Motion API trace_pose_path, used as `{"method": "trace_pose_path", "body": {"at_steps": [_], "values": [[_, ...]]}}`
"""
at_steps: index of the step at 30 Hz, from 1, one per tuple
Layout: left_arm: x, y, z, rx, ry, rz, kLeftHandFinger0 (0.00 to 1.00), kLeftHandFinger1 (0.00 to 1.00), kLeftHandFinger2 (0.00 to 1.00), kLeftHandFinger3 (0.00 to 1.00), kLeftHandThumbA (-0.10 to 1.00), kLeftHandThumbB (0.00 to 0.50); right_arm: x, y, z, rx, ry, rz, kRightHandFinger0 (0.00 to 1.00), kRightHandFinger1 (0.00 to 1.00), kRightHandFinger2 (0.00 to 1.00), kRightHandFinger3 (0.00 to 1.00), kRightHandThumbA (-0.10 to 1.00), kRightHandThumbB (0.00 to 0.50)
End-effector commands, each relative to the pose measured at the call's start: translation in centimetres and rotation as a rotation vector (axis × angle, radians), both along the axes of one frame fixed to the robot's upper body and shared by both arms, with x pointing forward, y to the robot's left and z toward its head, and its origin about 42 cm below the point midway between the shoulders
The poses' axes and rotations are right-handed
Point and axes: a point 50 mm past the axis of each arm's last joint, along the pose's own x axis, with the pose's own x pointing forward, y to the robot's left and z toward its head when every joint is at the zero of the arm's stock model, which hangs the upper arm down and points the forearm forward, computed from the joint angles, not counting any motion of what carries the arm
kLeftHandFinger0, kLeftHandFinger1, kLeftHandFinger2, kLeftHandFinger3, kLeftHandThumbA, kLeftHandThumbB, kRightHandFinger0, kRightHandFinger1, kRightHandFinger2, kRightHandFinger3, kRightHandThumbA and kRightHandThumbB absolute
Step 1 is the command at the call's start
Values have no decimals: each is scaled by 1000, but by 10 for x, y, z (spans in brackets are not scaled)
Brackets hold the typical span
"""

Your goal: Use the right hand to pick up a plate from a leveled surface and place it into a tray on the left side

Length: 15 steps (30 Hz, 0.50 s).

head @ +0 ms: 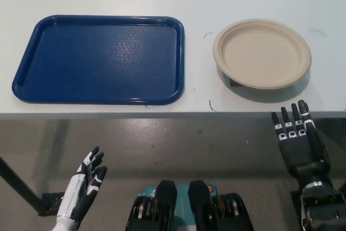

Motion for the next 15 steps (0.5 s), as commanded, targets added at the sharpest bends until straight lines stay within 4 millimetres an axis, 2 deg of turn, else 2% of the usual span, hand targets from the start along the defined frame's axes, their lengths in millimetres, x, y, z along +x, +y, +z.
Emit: {"method": "trace_pose_path", "body": {"at_steps": [1,15], "values": [[3,3,7,19,-50,-16,1000,1000,1000,1000,874,146,10,13,22,90,-123,-6,1000,1000,1000,1000,1000,398],[3,3,5,27,-41,-21,1000,1000,1000,1000,883,149,16,11,19,131,-126,-10,1000,1000,1000,1000,1000,364]]}}
